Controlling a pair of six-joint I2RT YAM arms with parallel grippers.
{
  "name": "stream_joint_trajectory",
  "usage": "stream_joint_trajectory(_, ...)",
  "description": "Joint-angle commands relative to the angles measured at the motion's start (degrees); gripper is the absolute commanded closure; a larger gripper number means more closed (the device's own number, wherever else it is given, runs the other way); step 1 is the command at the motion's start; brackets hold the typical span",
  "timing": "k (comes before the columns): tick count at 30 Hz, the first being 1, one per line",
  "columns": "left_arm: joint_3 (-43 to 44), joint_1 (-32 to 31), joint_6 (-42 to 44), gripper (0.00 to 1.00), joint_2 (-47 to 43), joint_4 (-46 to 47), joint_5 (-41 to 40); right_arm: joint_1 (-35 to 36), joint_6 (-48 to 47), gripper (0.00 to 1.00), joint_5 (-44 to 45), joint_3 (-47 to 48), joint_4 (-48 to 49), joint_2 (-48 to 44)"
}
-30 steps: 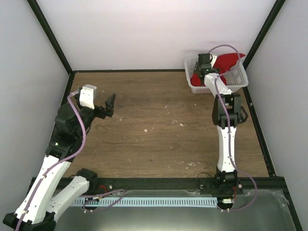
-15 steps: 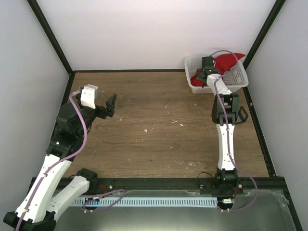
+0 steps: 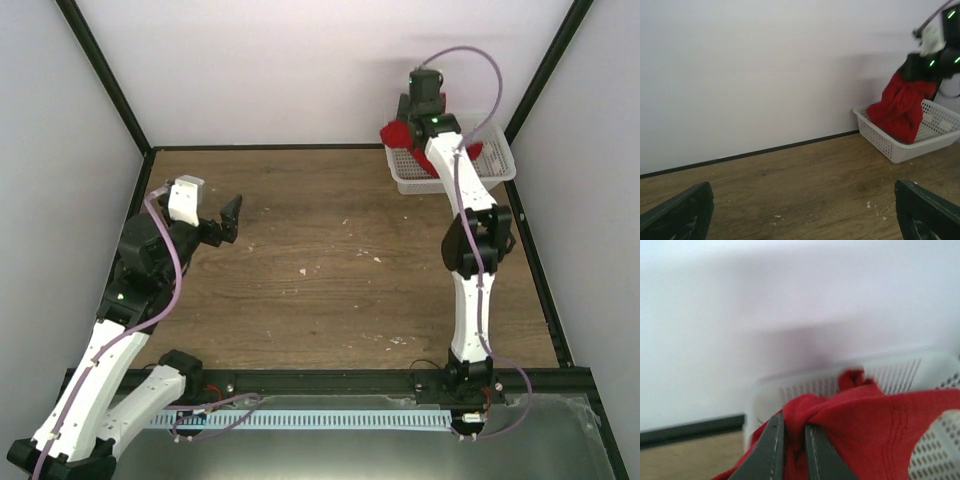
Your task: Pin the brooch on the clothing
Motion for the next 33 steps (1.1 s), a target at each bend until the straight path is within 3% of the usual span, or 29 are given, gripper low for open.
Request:
stream_joint_trajectory(1,-0.61,0.14,-0.17,0.02,-0.85,1.38,-0.54,0.09,-4.28,0.99,-1.05,1.02,2.80,-11.37)
stream_joint_trajectory(8,-1.30,0.23,0.37,0.03,-1.58,1.78,-2.90,0.94,1.88,0.99,-23.30,-2.11,2.41,-27.94)
stream_joint_trajectory(16,-1.70,0.30,0.54,0.03,-1.28,1.96,-4.43,3.14,6.30,0.99,-36.99,-3.54,3.14,-39.29)
stream_joint_trajectory(24,-1.88,1.57,0.86,0.03,-1.19,2.31,-5.25,3.30,17.18,0.99,-56.25,-4.49,10.49,-42.33)
stream_joint_trajectory(28,-2.14,2.42,0.98,0.03,-1.39,2.50,-5.91,3.91,16.97,0.99,-59.27,-6.44,9.76,-40.75)
stream_joint_trajectory(33,-2.42,2.42,1.18,0.03,-1.43,2.76,-6.16,4.37,15.51,0.99,-66.78,-19.39,11.78,-42.13)
